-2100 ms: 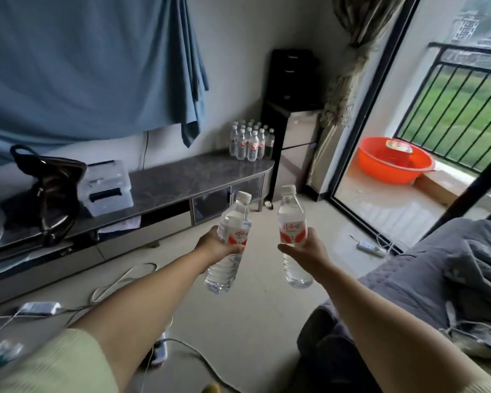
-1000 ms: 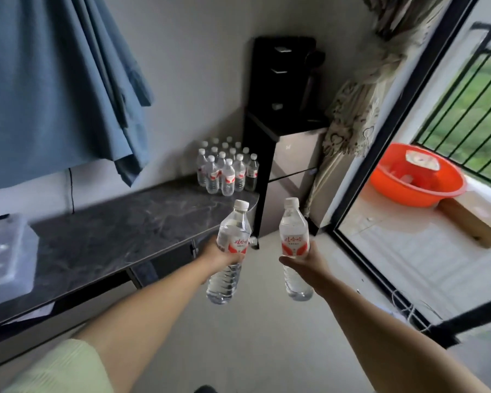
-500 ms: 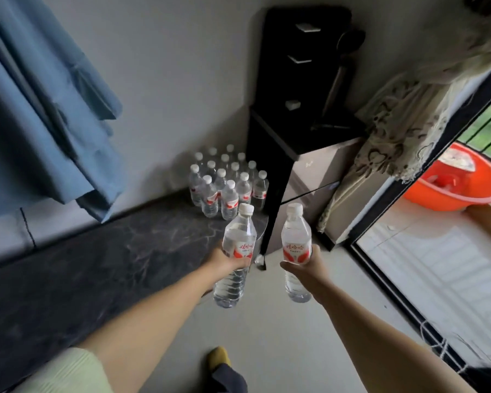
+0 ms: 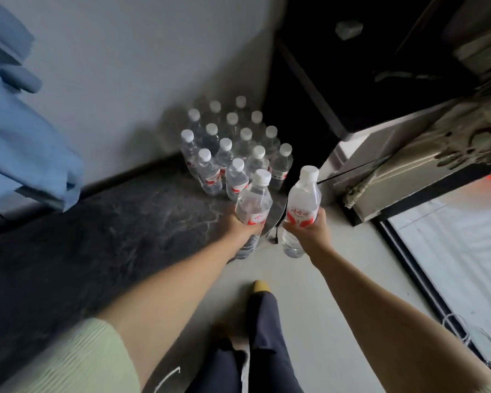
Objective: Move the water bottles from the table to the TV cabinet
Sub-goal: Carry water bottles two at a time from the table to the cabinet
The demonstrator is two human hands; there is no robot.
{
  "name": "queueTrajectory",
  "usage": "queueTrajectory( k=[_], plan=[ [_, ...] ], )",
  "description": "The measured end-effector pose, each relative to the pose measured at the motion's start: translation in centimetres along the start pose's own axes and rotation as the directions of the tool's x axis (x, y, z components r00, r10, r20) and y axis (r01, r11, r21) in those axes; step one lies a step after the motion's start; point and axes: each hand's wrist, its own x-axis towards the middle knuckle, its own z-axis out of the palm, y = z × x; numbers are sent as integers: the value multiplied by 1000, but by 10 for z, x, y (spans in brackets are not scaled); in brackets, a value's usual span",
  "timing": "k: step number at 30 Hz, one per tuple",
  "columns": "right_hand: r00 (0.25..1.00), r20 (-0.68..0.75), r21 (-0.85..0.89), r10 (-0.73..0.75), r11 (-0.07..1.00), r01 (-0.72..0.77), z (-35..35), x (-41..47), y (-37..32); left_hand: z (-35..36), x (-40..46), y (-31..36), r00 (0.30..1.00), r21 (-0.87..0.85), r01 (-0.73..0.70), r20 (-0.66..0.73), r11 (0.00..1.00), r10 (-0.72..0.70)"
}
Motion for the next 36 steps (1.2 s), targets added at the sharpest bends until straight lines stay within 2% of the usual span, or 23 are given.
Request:
queueTrajectory(
  k=[2, 6, 14, 18, 23, 27, 32, 36],
  plan=[
    [1000, 11, 9, 16, 1000, -16, 12, 29, 6, 14, 24, -1, 998, 14, 29, -50, 999, -28],
    [1000, 5, 3, 0, 1000, 0, 35, 83, 23, 51, 70, -7, 986, -138, 11, -163, 990, -33],
    [996, -32, 50, -78, 996, 80, 76, 146, 41, 101, 122, -1, 883, -218, -227, -457, 949, 106],
    [997, -18, 43, -69, 997, 70, 79, 156, 49, 112, 133, 1, 849, -210, -246, -517, 946, 106],
    [996, 46, -35, -72, 997, 73, 76, 161, 54, 117, 137, -2, 847, -194, -251, -518, 948, 118],
    [994, 91, -86, -61, 994, 69, 71, 164, 54, 113, 136, -7, 879, -206, -237, -461, 950, 119],
    [992, 129, -84, -11, 996, 22, 64, 150, 56, 95, 122, -12, 947, -257, -140, -317, 956, 53],
    [992, 123, -120, 20, 993, -5, 59, 127, 47, 75, 103, -9, 951, -198, -118, -304, 973, 53]
  ],
)
